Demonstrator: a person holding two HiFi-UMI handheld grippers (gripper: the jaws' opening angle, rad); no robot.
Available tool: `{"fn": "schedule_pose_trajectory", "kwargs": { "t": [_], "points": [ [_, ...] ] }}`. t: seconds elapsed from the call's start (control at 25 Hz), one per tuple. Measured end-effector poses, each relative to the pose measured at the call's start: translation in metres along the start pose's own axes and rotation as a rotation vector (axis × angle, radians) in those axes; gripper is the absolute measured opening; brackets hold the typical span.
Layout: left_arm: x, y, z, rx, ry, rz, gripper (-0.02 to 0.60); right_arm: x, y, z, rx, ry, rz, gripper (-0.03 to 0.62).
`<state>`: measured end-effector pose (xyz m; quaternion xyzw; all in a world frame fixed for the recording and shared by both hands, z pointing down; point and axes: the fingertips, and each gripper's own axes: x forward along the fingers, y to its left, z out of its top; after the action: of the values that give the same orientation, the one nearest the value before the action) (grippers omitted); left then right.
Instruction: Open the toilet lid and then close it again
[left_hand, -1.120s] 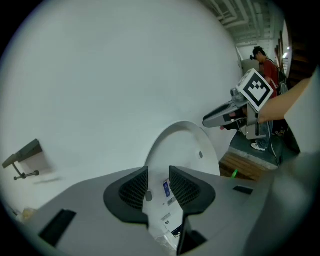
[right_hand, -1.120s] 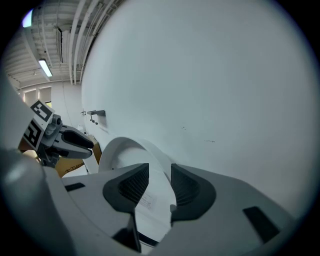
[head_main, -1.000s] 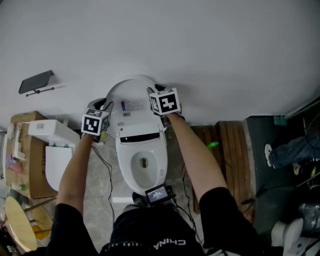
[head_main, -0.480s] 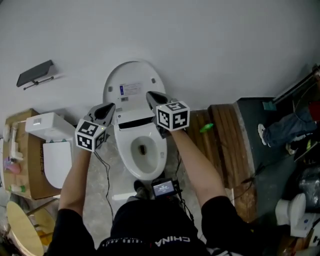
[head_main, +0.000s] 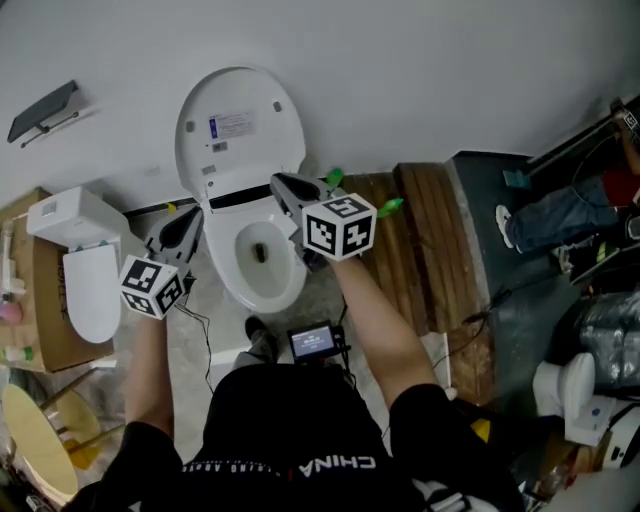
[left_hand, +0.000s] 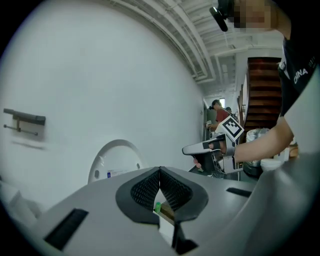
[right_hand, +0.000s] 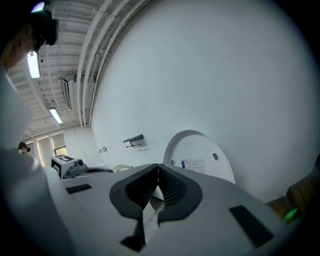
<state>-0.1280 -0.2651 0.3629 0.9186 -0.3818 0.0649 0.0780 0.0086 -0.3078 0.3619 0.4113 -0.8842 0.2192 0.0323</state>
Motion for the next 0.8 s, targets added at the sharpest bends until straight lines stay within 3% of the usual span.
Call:
{"fn": "schedule_pose_trajectory", "kwargs": {
  "t": [0.16, 0.28, 0.36, 0.8],
  "points": [
    [-0.017, -0.032, -0.029, -0.037, 0.040, 0.076, 0.009, -0.034, 0.003, -0.020, -0.023, 0.019, 0.012, 0.014],
    [-0.027, -0.052, -0.041, -0.053, 0.053, 0.145, 0.009, -0.070, -0.003, -0.038, -0.207, 0.043, -0.058, 0.014],
    [-0.032, -0.067, -0.046, -0.068, 0.057, 0.181, 0.009, -0.095, -0.007, -0.053, -0.283, 0.065, -0.059, 0.014],
    [-0.066, -0.151, -0.068, -0.089, 0.079, 0.220, 0.011, -0.171, -0.009, -0.117, -0.200, 0.122, -0.035, 0.014]
  ]
}}
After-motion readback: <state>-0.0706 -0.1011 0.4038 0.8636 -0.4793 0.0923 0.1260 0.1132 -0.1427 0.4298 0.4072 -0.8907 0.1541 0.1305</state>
